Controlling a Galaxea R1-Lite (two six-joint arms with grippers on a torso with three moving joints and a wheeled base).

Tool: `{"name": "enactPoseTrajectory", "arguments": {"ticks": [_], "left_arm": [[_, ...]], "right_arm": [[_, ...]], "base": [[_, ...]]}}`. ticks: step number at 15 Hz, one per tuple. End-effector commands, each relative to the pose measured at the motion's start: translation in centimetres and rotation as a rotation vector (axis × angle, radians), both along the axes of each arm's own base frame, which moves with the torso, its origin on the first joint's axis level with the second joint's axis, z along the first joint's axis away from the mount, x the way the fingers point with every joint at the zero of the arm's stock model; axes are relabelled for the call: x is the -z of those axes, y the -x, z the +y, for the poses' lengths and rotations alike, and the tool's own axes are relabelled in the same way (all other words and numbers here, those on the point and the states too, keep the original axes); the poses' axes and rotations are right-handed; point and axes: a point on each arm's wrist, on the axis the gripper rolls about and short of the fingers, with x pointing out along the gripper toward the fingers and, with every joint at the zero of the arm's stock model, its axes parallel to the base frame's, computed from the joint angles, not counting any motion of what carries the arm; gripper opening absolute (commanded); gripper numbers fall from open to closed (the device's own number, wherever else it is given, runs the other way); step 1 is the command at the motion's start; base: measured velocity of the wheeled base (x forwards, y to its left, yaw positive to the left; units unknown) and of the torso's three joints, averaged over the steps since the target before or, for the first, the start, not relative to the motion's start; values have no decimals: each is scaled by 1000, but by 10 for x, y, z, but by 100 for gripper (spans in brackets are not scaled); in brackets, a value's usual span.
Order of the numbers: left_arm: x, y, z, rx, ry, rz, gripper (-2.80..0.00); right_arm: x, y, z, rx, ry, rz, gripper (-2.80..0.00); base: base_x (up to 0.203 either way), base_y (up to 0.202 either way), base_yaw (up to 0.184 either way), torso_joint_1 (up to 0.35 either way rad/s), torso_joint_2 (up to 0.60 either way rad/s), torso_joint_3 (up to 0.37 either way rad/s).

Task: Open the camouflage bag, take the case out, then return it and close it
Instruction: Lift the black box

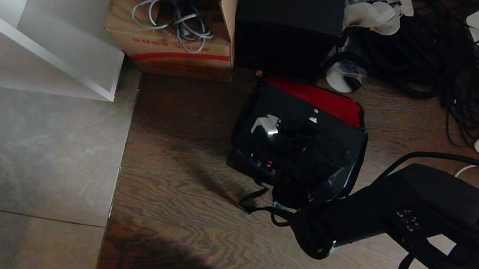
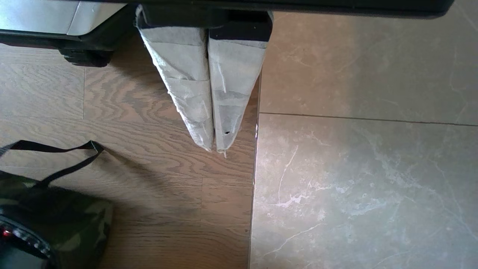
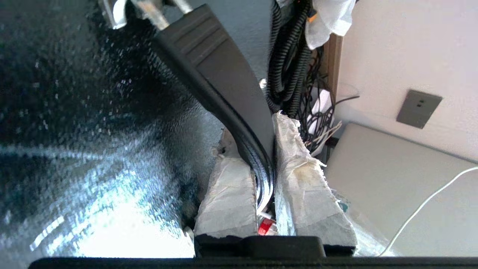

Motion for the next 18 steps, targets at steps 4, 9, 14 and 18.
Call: {"name": "enactPoseTrajectory", "arguments": {"ticks": [4,9,14,18], "left_arm": [[2,-1,0,0,0,7,-280],[2,-1,0,0,0,6,-280],[2,-1,0,0,-1,8,-280],[2,0,0,-2,-12,6,-280]], "right_arm": [[4,-2,2,3,0,0,-280],[13,2,13,-21,7,12,-280],[11,2,16,-22,1,4,-280],[10,2,17,-22,-2,0,-280]], "base": [[0,0,0,0,0,0],[0,0,0,0,0,0],[0,0,0,0,0,0],[0,0,0,0,0,0]]}}
